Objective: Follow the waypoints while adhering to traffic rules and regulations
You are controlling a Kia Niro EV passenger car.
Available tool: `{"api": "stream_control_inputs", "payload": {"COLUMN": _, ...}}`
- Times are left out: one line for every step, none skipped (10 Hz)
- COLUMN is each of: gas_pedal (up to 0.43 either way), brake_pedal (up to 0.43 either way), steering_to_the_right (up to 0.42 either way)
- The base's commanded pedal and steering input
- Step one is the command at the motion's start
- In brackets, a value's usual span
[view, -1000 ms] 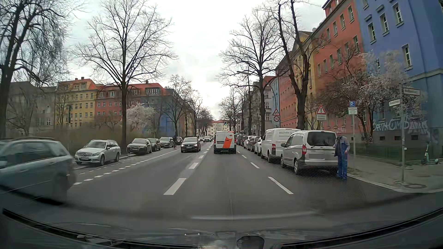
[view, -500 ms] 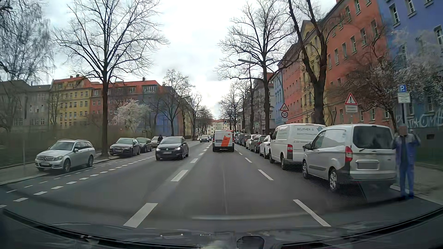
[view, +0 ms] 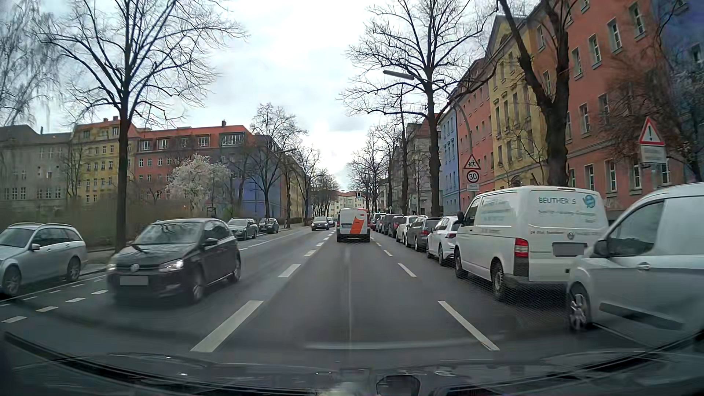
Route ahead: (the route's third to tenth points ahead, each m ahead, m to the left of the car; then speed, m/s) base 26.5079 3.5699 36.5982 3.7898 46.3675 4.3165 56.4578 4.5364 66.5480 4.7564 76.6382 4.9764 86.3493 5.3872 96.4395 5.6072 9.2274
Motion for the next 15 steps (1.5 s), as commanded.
{"api": "stream_control_inputs", "payload": {"gas_pedal": 0.177, "brake_pedal": 0.012, "steering_to_the_right": -0.005}}
{"api": "stream_control_inputs", "payload": {"gas_pedal": 0.169, "brake_pedal": 0.012, "steering_to_the_right": -0.006}}
{"api": "stream_control_inputs", "payload": {"gas_pedal": 0.157, "brake_pedal": 0.012, "steering_to_the_right": -0.010}}
{"api": "stream_control_inputs", "payload": {"gas_pedal": 0.157, "brake_pedal": 0.012, "steering_to_the_right": -0.013}}
{"api": "stream_control_inputs", "payload": {"gas_pedal": 0.157, "brake_pedal": 0.012, "steering_to_the_right": -0.014}}
{"api": "stream_control_inputs", "payload": {"gas_pedal": 0.157, "brake_pedal": 0.012, "steering_to_the_right": -0.014}}
{"api": "stream_control_inputs", "payload": {"gas_pedal": 0.157, "brake_pedal": 0.012, "steering_to_the_right": -0.014}}
{"api": "stream_control_inputs", "payload": {"gas_pedal": 0.157, "brake_pedal": 0.012, "steering_to_the_right": -0.014}}
{"api": "stream_control_inputs", "payload": {"gas_pedal": 0.118, "brake_pedal": 0.012, "steering_to_the_right": -0.014}}
{"api": "stream_control_inputs", "payload": {"gas_pedal": 0.067, "brake_pedal": 0.012, "steering_to_the_right": -0.014}}
{"api": "stream_control_inputs", "payload": {"gas_pedal": 0.020, "brake_pedal": 0.012, "steering_to_the_right": -0.013}}
{"api": "stream_control_inputs", "payload": {"gas_pedal": 0.008, "brake_pedal": 0.012, "steering_to_the_right": -0.012}}
{"api": "stream_control_inputs", "payload": {"gas_pedal": 0.008, "brake_pedal": 0.012, "steering_to_the_right": -0.011}}
{"api": "stream_control_inputs", "payload": {"gas_pedal": 0.008, "brake_pedal": 0.012, "steering_to_the_right": -0.009}}
{"api": "stream_control_inputs", "payload": {"gas_pedal": 0.008, "brake_pedal": 0.012, "steering_to_the_right": -0.006}}
